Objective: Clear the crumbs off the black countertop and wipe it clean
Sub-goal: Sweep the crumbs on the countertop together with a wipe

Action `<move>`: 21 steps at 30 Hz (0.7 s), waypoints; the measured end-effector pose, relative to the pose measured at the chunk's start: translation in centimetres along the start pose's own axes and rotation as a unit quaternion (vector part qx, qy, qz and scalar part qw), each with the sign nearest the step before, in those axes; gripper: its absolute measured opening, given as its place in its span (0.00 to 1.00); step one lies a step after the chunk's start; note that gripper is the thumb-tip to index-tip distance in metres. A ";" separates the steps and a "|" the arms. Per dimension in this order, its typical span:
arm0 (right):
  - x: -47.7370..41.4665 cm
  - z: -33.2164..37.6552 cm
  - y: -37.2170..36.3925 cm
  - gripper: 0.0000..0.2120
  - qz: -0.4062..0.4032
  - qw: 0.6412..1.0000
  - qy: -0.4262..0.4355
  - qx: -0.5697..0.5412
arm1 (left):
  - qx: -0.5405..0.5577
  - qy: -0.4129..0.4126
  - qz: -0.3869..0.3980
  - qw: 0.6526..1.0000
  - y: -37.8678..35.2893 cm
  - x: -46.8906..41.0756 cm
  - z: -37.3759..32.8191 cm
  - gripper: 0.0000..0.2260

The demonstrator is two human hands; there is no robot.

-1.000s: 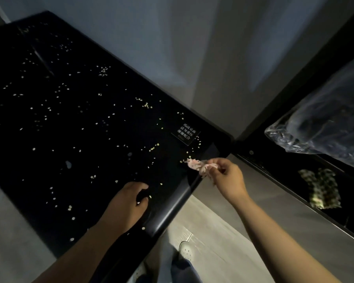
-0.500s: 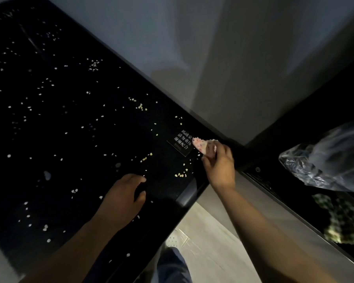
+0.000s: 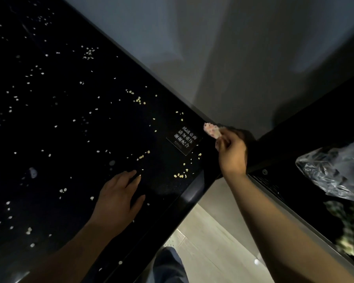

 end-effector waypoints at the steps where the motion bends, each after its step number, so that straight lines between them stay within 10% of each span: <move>1: -0.6 -0.5 -0.4 0.14 0.017 1.000 -0.014 0.018 | -0.004 -0.003 0.002 1.000 -0.1 0.0 -0.1 0.28; 14: 8.6 -0.3 -4.3 0.08 0.122 0.989 0.077 -0.012 | -0.030 -0.014 0.016 0.999 -0.3 0.2 -0.1 0.30; 21: 1.6 -0.2 -0.5 0.10 -0.013 1.000 0.019 -0.014 | -0.044 -0.011 0.018 0.999 -0.2 0.1 0.0 0.29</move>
Point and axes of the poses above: each hand's wrist, its own x-axis away from the middle knuckle, its own y-axis out of the back of the hand, z = x × y, the point moved 4 cm from there along -x, towards the middle knuckle, and after that the axes turned 11 degrees about -x, right-handed, at the moved point
